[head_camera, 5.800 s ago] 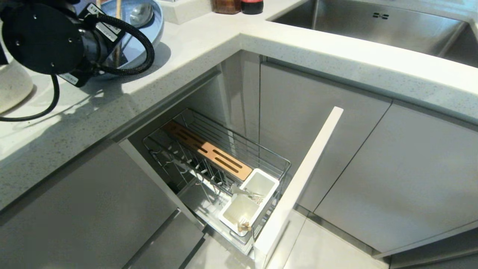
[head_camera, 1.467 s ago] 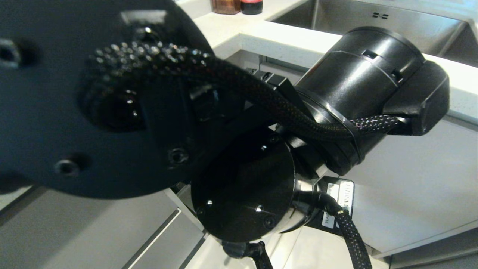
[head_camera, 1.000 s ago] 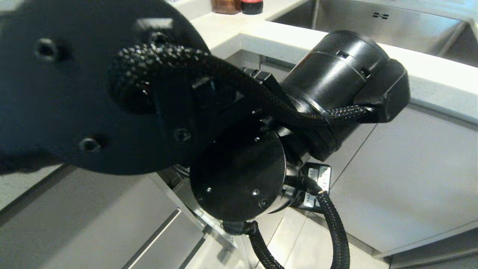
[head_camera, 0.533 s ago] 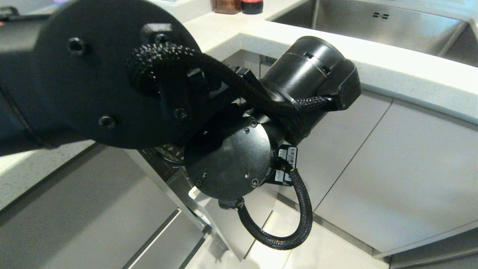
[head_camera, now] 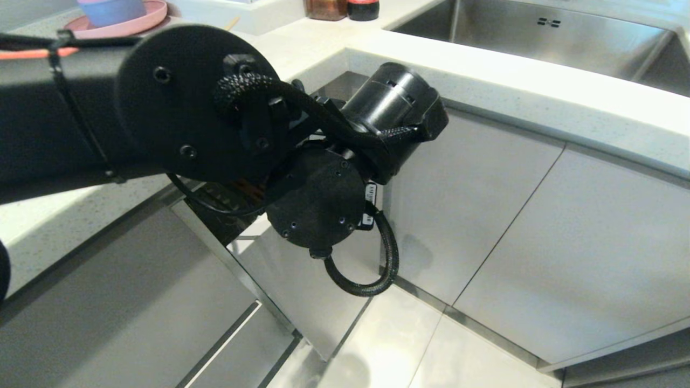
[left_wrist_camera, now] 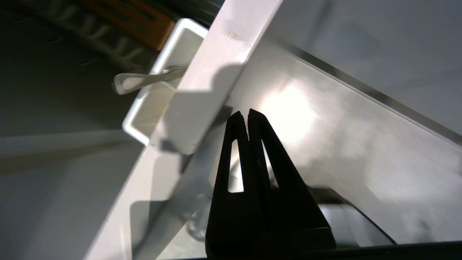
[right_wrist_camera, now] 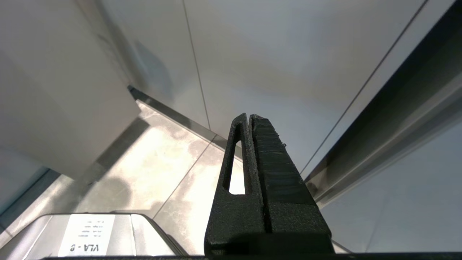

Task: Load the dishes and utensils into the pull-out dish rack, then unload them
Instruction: Close the cupboard

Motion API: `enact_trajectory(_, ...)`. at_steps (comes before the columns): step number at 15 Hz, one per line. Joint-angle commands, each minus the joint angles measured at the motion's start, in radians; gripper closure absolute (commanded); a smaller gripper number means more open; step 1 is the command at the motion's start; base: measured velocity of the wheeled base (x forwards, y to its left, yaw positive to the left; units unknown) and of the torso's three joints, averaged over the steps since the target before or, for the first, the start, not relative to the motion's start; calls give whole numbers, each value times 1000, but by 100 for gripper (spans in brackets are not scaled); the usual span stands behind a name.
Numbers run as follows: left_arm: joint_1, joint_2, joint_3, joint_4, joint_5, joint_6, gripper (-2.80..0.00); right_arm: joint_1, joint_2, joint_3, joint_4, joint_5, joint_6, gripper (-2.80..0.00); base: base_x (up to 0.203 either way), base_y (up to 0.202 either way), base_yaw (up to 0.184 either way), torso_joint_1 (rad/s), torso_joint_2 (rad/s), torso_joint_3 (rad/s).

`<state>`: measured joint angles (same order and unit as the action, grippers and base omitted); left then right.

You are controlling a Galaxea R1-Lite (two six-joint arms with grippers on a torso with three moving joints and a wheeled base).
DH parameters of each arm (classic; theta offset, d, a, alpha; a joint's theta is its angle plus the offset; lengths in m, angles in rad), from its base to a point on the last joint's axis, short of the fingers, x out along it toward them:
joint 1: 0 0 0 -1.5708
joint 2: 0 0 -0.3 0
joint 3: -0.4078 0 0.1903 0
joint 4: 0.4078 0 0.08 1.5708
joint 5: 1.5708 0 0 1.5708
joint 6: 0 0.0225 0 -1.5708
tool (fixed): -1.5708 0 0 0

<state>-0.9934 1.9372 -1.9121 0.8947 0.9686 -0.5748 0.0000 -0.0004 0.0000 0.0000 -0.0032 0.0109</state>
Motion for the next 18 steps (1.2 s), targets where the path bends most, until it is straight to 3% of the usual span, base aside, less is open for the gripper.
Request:
enact_trajectory(1,51,25,1,4,76,-4,0,0,0,2,0,0,0,0,0,0,0,0,0,0)
enact_trajectory(7,155,76,0,-2,265,-4,0,0,0,2,0,0,0,0,0,0,0,0,0,0)
enact_trajectory(15,111,73,1,-1,262,-8,0,0,0,2,0,0,0,0,0,0,0,0,0,0)
enact_trajectory(18,78,48,-1,-1,207,-9,0,0,0,2,0,0,0,0,0,0,0,0,0,0)
